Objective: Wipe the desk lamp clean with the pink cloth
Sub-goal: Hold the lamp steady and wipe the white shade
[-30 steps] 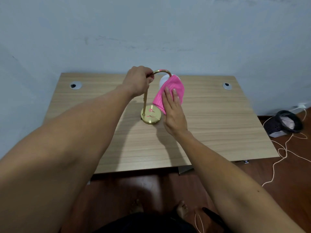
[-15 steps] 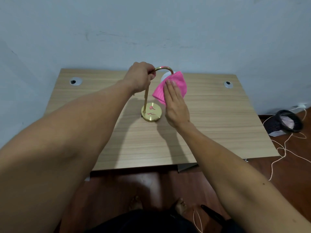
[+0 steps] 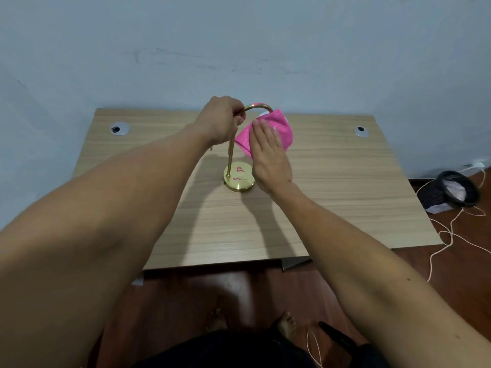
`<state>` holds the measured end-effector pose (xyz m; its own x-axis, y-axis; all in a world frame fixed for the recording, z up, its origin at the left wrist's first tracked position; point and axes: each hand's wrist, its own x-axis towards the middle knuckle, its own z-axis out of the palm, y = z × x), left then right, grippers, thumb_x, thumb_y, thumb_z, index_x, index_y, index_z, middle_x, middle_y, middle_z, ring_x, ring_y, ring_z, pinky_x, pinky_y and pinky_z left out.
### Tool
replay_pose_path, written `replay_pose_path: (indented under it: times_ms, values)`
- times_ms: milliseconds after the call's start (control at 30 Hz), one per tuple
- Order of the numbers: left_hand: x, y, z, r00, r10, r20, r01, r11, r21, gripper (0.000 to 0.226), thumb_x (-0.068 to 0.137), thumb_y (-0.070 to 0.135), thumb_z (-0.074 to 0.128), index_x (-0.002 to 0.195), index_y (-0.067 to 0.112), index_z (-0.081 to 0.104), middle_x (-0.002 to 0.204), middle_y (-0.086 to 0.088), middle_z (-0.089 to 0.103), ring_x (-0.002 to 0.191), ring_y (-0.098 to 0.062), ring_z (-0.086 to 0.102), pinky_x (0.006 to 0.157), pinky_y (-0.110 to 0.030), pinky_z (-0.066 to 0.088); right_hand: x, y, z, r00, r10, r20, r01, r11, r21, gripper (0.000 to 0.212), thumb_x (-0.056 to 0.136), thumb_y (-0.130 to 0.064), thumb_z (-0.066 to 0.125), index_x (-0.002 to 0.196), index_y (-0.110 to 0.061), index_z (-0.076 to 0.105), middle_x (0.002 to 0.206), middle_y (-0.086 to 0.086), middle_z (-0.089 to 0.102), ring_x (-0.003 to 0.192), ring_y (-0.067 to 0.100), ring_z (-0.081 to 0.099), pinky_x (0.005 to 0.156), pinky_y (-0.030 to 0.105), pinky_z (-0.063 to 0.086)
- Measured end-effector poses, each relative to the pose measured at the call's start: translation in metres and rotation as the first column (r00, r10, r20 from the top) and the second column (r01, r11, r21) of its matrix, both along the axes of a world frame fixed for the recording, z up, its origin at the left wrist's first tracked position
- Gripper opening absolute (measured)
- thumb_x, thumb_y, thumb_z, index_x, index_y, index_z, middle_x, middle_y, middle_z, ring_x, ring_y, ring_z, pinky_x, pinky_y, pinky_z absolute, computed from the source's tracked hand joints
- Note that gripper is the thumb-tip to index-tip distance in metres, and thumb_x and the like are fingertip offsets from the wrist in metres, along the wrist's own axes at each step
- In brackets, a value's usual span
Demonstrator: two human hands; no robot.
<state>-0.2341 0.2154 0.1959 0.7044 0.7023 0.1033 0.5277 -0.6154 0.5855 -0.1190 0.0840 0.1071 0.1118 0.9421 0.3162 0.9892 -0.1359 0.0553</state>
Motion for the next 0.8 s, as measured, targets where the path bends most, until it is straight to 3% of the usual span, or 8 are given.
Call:
replay_pose_path:
  times_ms: [100, 200, 367, 467, 533, 600, 700, 800]
  values:
    - [0.0, 0.001, 0.0, 1.0, -0.005, 0.004, 0.005, 1.0, -0.001, 0.015, 0.091, 0.012, 0.058, 0.088, 0.016, 0.073, 0.077, -0.004, 0.066, 0.085, -0.032, 0.065, 0.084, -0.039, 0.056, 0.011, -0.01, -0.014, 0.976, 0.097, 0.195, -0.062, 0.982, -0.18, 0.067, 0.092, -0.012, 0.016, 0.156, 0.006, 0.03, 0.166, 0.019, 0.028, 0.157, 0.033, 0.019, 0.129, 0.047, 0.006]
    - [0.001, 0.003, -0.002, 1.0, -0.008, 0.008, 0.008, 1.0, -0.002, 0.015, 0.092, 0.013, 0.059, 0.089, 0.017, 0.072, 0.067, 0.004, 0.059, 0.079, -0.026, 0.058, 0.077, -0.032, 0.049, 0.031, -0.035, -0.03, 0.957, 0.168, 0.237, -0.118, 0.971, -0.209, 0.063, 0.096, -0.011, 0.021, 0.156, 0.002, 0.032, 0.166, 0.016, 0.031, 0.156, 0.029, 0.024, 0.129, 0.048, 0.015]
    - [0.001, 0.006, -0.005, 1.0, -0.009, 0.019, 0.01, 1.0, -0.021, 0.015, 0.092, 0.014, 0.058, 0.089, 0.019, 0.072, 0.068, 0.008, 0.058, 0.079, -0.025, 0.057, 0.077, -0.03, 0.048, 0.057, -0.067, -0.038, 0.977, 0.168, 0.133, -0.147, 0.976, -0.16, 0.069, 0.089, 0.0, 0.033, 0.158, 0.002, 0.027, 0.167, 0.016, 0.027, 0.156, 0.032, 0.023, 0.127, 0.046, 0.024]
    - [0.002, 0.007, -0.005, 1.0, -0.004, 0.022, 0.005, 0.999, -0.037, 0.015, 0.091, 0.016, 0.058, 0.087, 0.023, 0.07, 0.076, -0.001, 0.064, 0.08, -0.026, 0.059, 0.078, -0.032, 0.05, 0.068, -0.079, -0.036, 0.984, -0.033, -0.176, 0.016, 0.995, -0.101, 0.07, 0.09, 0.0, 0.061, 0.155, 0.003, 0.035, 0.162, 0.02, 0.037, 0.148, 0.036, 0.04, 0.12, 0.043, 0.034]
    - [0.003, 0.006, -0.006, 1.0, 0.004, 0.024, -0.003, 0.999, -0.042, 0.015, 0.091, 0.017, 0.058, 0.086, 0.024, 0.07, 0.08, -0.003, 0.066, 0.081, -0.027, 0.06, 0.078, -0.033, 0.05, 0.067, -0.079, -0.019, 0.779, -0.241, -0.579, 0.256, 0.965, -0.056, 0.05, 0.098, -0.012, 0.059, 0.147, -0.009, 0.052, 0.147, 0.005, 0.059, 0.112, 0.017, 0.072, 0.098, 0.03, 0.057]
    - [0.003, 0.006, -0.007, 1.0, 0.006, 0.023, -0.005, 0.999, -0.039, 0.015, 0.092, 0.018, 0.057, 0.086, 0.025, 0.069, 0.079, -0.002, 0.065, 0.081, -0.026, 0.059, 0.078, -0.033, 0.049, 0.07, -0.066, -0.008, 0.381, -0.422, -0.823, 0.554, 0.816, -0.162, 0.032, 0.101, -0.009, 0.044, 0.126, -0.012, 0.064, 0.123, 0.007, 0.071, 0.075, 0.015, 0.073, 0.066, 0.025, 0.062]
    - [0.003, 0.006, -0.007, 1.0, 0.009, 0.028, -0.008, 0.999, -0.041, 0.014, 0.092, 0.018, 0.058, 0.086, 0.025, 0.069, 0.078, 0.0, 0.064, 0.08, -0.025, 0.058, 0.077, -0.032, 0.048, 0.079, -0.045, -0.001, 0.03, -0.336, -0.941, 0.731, 0.65, -0.209, 0.025, 0.098, -0.021, 0.046, 0.104, -0.011, 0.068, 0.103, 0.014, 0.072, 0.089, 0.033, 0.071, 0.081, 0.055, 0.061]
    - [0.003, 0.007, -0.008, 1.0, 0.014, 0.027, -0.013, 0.999, -0.041, 0.014, 0.092, 0.018, 0.058, 0.085, 0.026, 0.067, 0.077, 0.001, 0.063, 0.079, -0.024, 0.057, 0.077, -0.031, 0.047, 0.051, -0.032, 0.025, 0.146, -0.133, -0.98, 0.741, 0.671, 0.019, 0.025, 0.101, -0.027, 0.048, 0.113, -0.021, 0.069, 0.109, 0.006, 0.07, 0.099, 0.026, 0.068, 0.083, 0.044, 0.06]
